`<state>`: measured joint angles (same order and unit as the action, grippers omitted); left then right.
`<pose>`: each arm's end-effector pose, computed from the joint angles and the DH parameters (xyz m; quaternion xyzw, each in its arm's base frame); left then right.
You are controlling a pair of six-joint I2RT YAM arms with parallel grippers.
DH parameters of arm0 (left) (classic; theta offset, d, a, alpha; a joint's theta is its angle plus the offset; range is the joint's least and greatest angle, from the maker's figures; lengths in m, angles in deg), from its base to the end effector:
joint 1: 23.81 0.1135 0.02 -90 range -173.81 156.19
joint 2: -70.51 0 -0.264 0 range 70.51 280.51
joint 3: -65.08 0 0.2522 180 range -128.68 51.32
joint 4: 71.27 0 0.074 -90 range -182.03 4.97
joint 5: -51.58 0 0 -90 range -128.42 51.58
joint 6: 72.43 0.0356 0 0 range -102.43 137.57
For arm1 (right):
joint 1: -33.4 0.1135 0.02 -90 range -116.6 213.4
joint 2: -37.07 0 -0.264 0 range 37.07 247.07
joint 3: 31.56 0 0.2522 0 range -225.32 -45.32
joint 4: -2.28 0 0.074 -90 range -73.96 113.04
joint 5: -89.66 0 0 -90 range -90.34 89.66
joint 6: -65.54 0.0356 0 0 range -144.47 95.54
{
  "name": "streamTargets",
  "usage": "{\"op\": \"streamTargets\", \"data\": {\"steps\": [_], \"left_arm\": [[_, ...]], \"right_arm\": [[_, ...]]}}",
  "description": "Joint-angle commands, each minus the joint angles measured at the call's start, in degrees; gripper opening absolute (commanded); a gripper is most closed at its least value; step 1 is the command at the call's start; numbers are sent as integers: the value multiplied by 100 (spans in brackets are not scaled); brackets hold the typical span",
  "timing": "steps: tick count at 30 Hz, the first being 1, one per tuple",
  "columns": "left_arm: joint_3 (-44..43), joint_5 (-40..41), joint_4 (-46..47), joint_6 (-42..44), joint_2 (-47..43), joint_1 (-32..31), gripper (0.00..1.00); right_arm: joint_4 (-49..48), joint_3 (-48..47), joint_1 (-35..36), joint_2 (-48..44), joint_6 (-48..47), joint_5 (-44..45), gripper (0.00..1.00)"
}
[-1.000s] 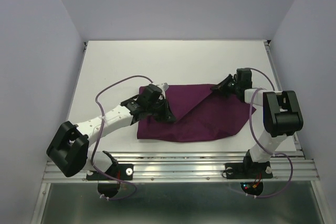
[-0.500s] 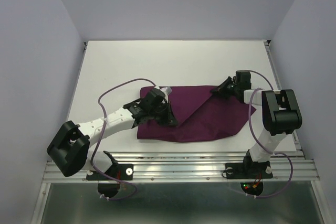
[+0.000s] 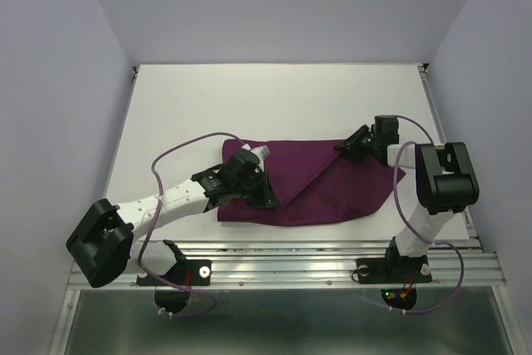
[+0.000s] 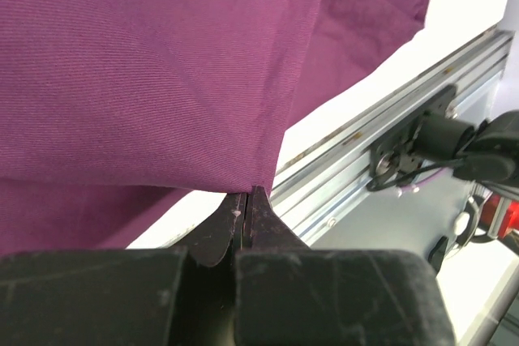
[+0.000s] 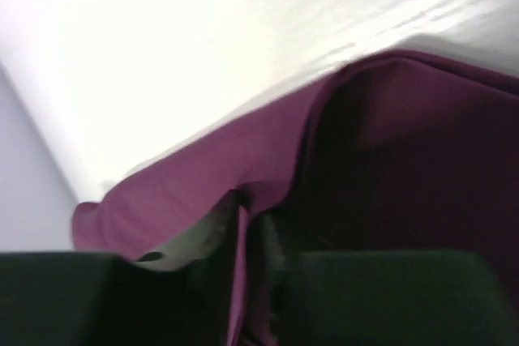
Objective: Prepare the surgical pack
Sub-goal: Pack the surgical kit at the center of the board.
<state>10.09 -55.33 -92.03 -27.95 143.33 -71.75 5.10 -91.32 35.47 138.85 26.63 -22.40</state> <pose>0.1709 -0.2049 0.2211 0.0826 0.8897 -0.4032 0.1976 0.3364 0.0255 0.1277 0.3091 0.8551 0.3266 0.2580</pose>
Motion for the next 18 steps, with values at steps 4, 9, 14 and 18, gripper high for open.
{"op": "streamTargets", "data": {"steps": [4,9,14,18], "left_arm": [[353,-384,-82,-80,-22,-189,0],[212,-375,-47,-45,75,-251,0],[46,-331,-125,-19,40,-277,0],[-261,-217,-249,25,-13,-277,0]], "right_arm": [[-207,21,-127,-263,-178,299,56],[214,108,-180,-649,-398,343,74],[732,188,-180,-1203,-688,545,79],[971,284,-232,-1642,-802,668,80]]}}
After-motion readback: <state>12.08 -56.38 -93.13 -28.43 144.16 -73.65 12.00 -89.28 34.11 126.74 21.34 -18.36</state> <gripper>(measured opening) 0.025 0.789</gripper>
